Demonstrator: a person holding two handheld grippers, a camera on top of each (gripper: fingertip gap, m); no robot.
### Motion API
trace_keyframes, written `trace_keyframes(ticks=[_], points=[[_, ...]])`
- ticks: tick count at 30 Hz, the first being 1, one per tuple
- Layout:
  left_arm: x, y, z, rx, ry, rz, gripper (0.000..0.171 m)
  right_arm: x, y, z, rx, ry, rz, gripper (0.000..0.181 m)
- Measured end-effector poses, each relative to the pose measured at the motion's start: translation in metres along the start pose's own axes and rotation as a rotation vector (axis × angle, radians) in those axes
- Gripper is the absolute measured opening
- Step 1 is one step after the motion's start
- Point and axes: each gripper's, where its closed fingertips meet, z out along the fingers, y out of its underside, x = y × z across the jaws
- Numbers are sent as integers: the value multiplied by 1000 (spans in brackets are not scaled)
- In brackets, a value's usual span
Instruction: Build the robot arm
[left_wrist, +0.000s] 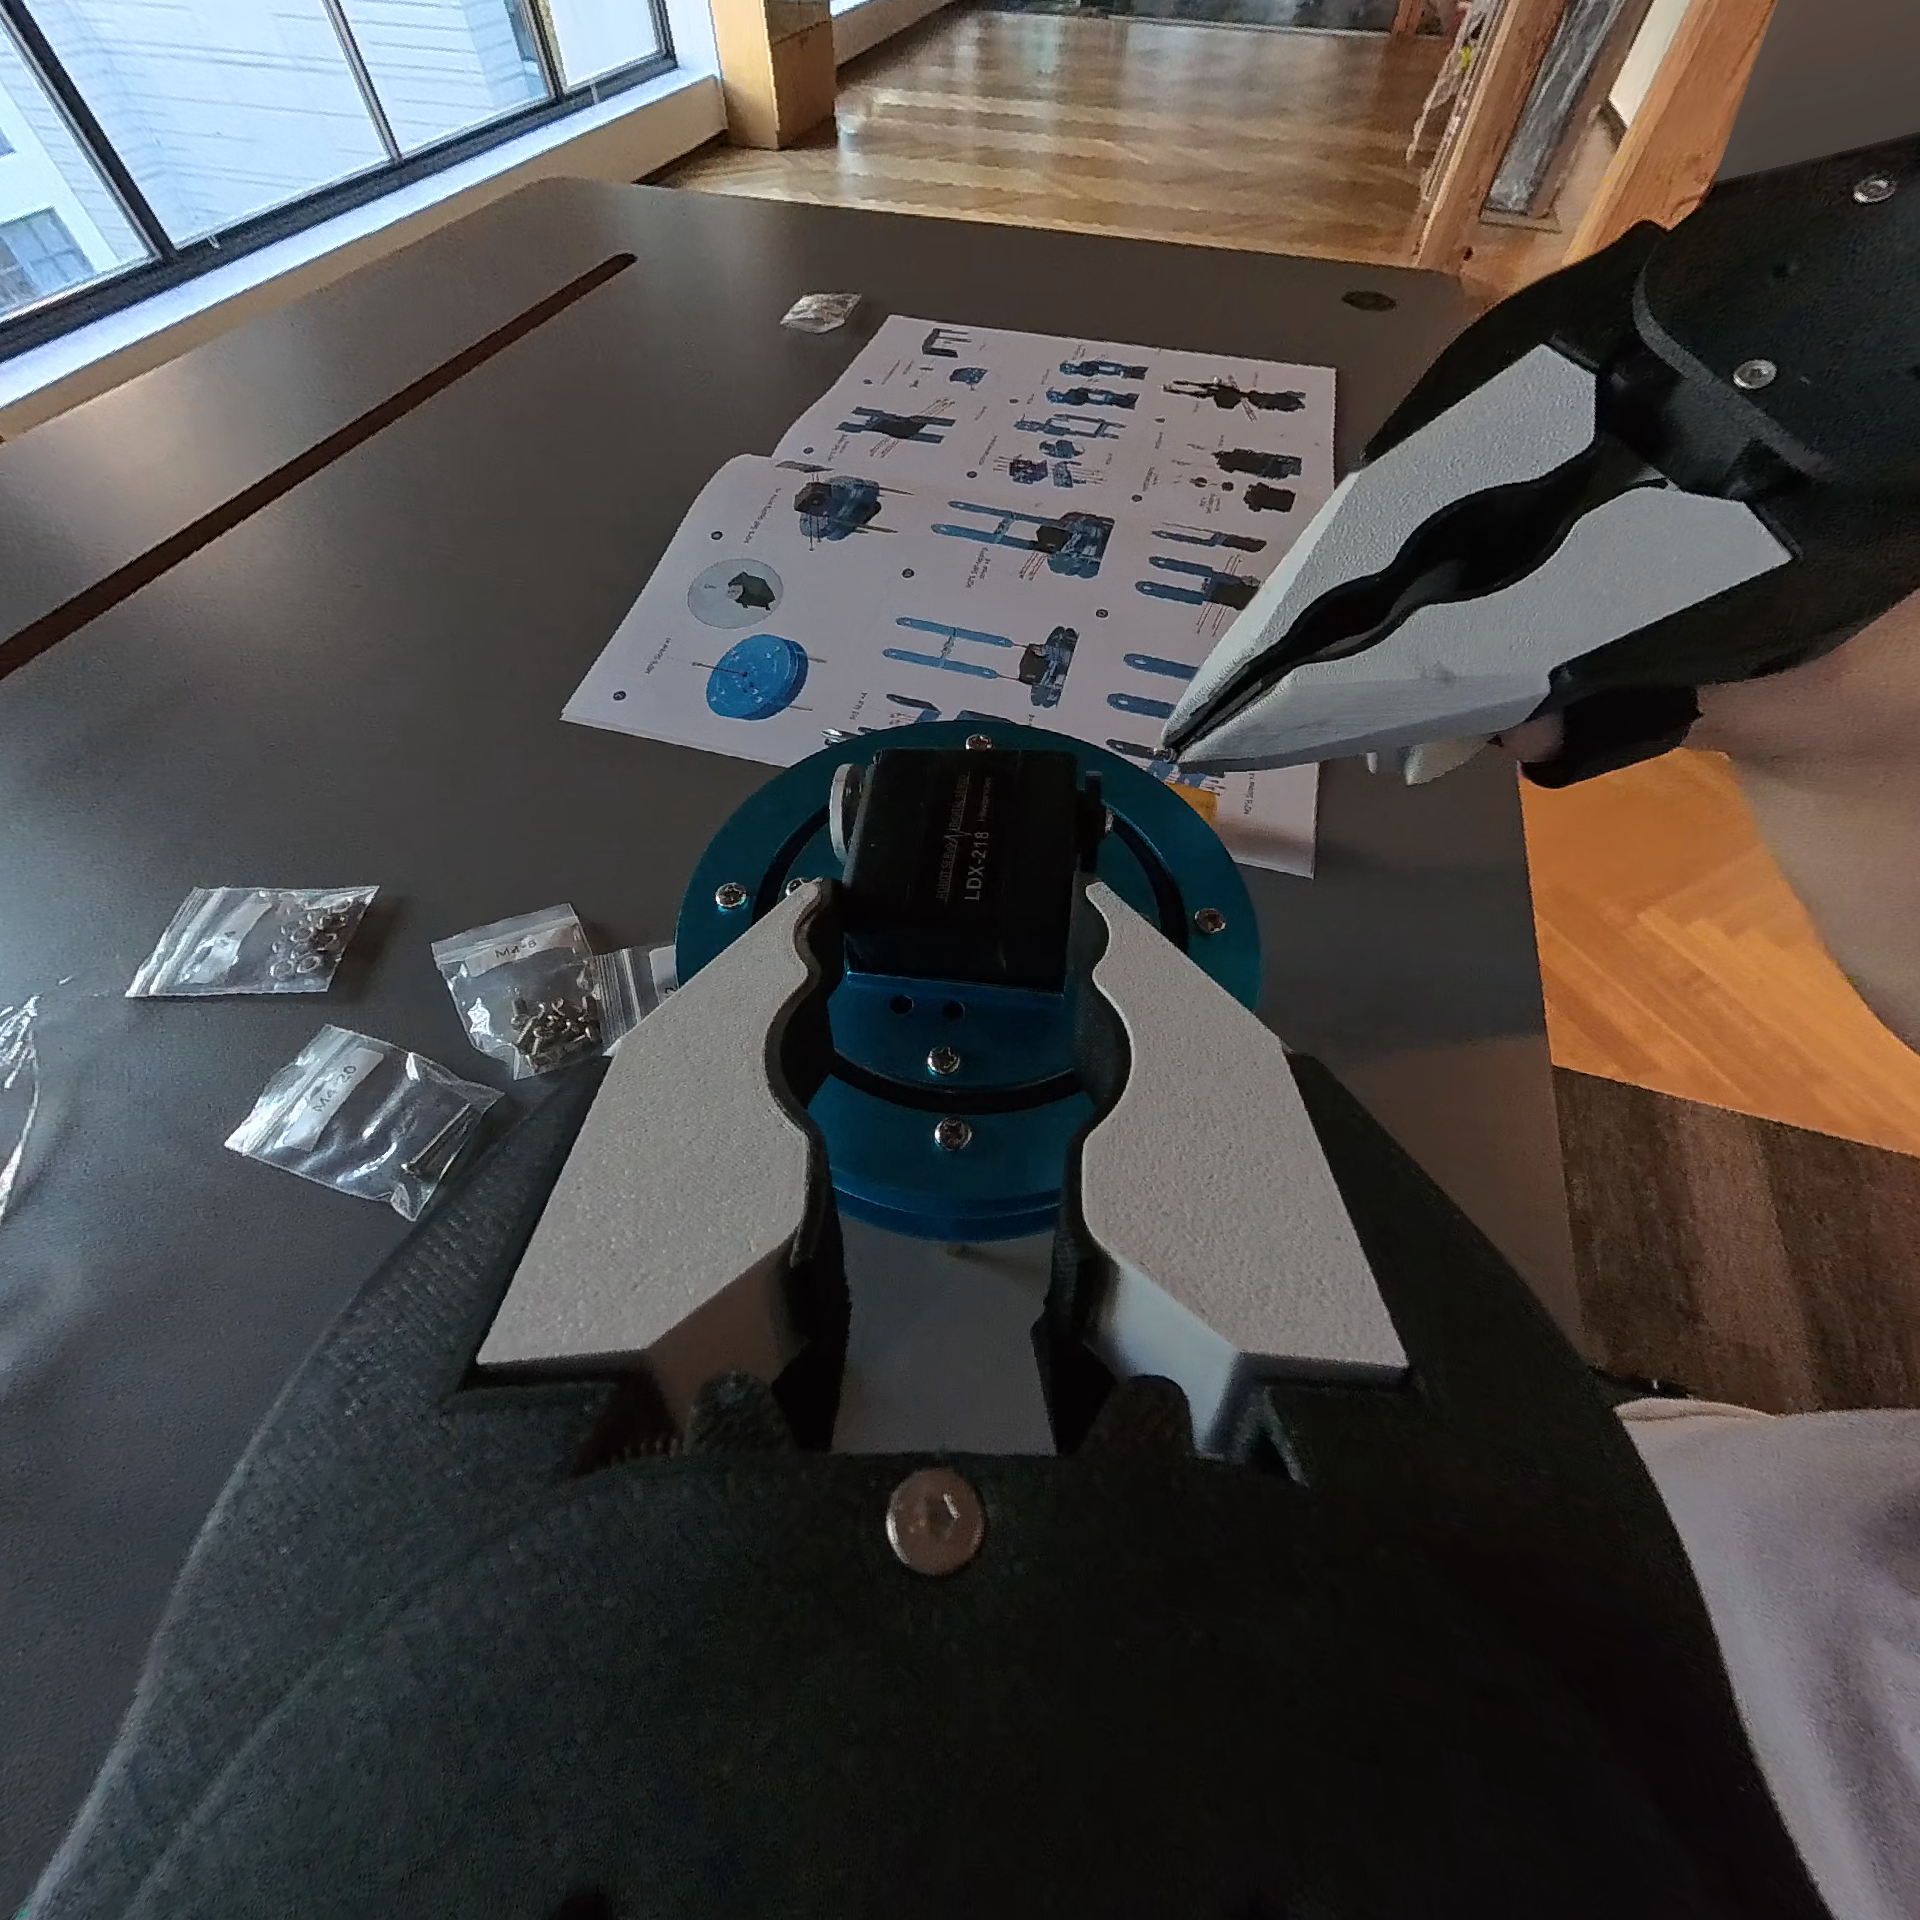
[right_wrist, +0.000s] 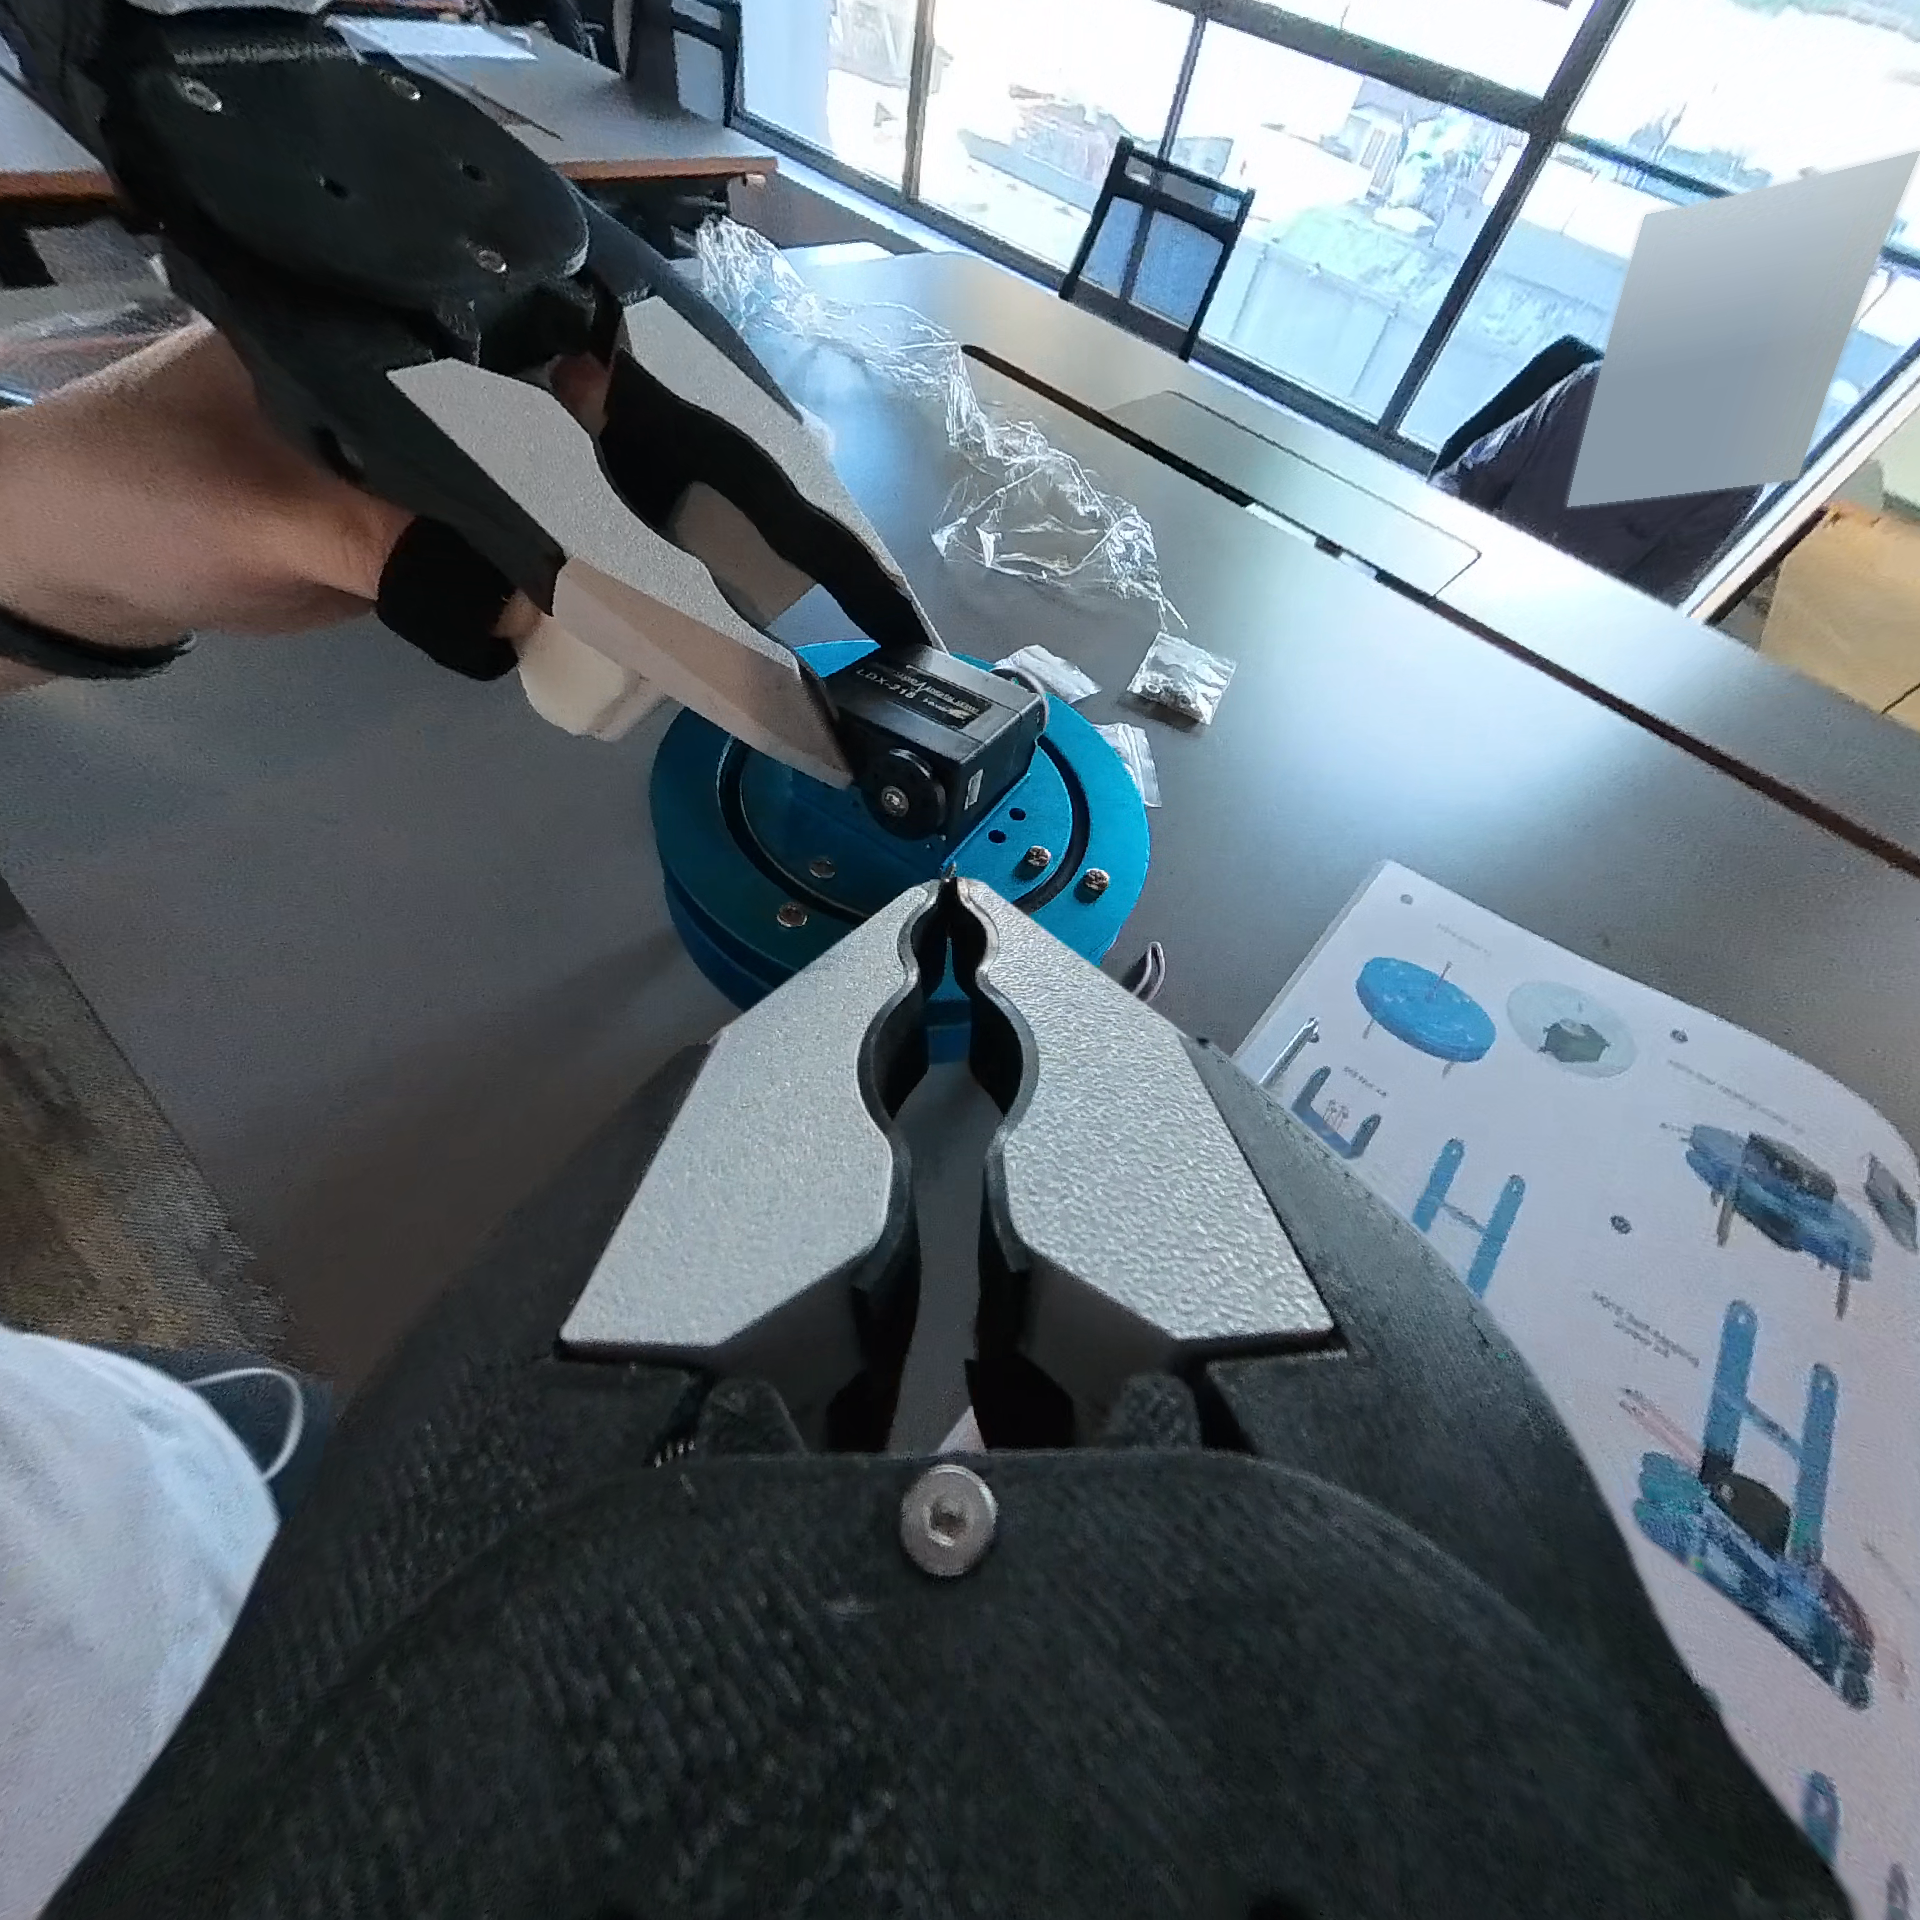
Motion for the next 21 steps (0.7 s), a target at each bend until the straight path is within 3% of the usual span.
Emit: trace_keyframes(ticks=[21], points=[[0, 0, 1, 22, 12, 34, 42, -5, 6, 15, -127, -45, 126, 0]])
